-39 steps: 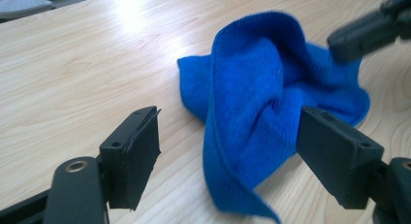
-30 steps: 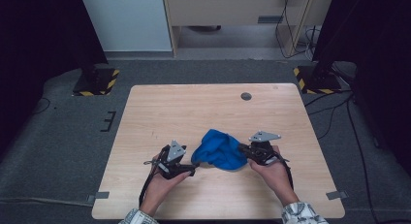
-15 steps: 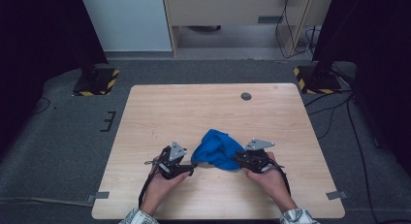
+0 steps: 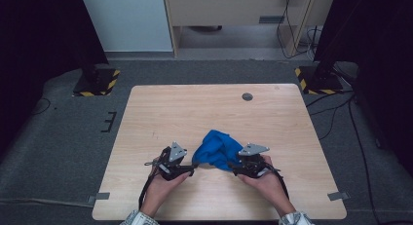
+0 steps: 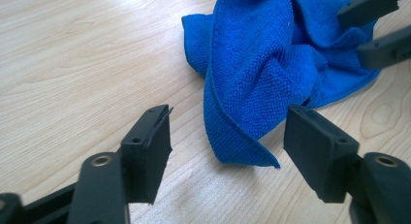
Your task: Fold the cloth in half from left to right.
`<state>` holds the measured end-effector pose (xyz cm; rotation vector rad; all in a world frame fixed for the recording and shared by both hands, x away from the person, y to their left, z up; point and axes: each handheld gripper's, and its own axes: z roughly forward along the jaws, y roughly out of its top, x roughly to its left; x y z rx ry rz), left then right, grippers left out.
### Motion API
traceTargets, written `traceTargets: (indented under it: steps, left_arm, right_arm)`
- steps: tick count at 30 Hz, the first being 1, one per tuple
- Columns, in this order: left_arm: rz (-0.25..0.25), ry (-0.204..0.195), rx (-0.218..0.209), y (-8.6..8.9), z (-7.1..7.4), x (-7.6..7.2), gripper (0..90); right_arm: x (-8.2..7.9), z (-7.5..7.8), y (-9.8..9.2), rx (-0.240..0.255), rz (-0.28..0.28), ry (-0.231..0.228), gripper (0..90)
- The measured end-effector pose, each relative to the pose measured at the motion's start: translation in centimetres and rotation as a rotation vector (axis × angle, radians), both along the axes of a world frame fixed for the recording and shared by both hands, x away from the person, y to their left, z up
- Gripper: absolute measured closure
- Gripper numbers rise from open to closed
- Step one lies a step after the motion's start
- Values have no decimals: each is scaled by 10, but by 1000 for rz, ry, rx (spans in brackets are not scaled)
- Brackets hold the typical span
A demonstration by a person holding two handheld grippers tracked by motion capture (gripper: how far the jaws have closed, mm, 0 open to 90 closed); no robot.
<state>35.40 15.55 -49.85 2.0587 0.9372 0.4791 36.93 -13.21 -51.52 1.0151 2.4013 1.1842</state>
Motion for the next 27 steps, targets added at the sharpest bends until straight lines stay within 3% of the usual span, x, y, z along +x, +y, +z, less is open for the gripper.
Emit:
traceTargets:
  steps: [2,5,7,10,15,19,22,27]
  left_arm:
    - [2,-1,-5,0,1,-1,283]
    - [-6,-2,-4,-2,2,-4,267]
    - [-13,-4,-2,-3,2,-6,255]
    - [-12,1,5,-4,2,-8,233]
    - [-14,14,13,-4,-2,-7,231]
    - [-18,13,24,-6,-4,-8,217]
    - [-32,16,55,-10,-8,-6,228]
    - [-23,35,102,-14,-14,-3,323]
  right_arm:
    - [0,-2,1,-7,-4,0,389]
    - [1,-3,2,-24,-12,-6,398]
    - [2,-4,2,-35,-13,-15,487]
    - [5,-3,1,-65,-28,-17,700]
    - [8,1,-2,-49,-37,-23,839]
    - [8,6,-4,-25,-46,-29,858]
    - [9,8,-6,-23,-40,-34,861]
    - [10,13,-10,-13,-50,-39,861]
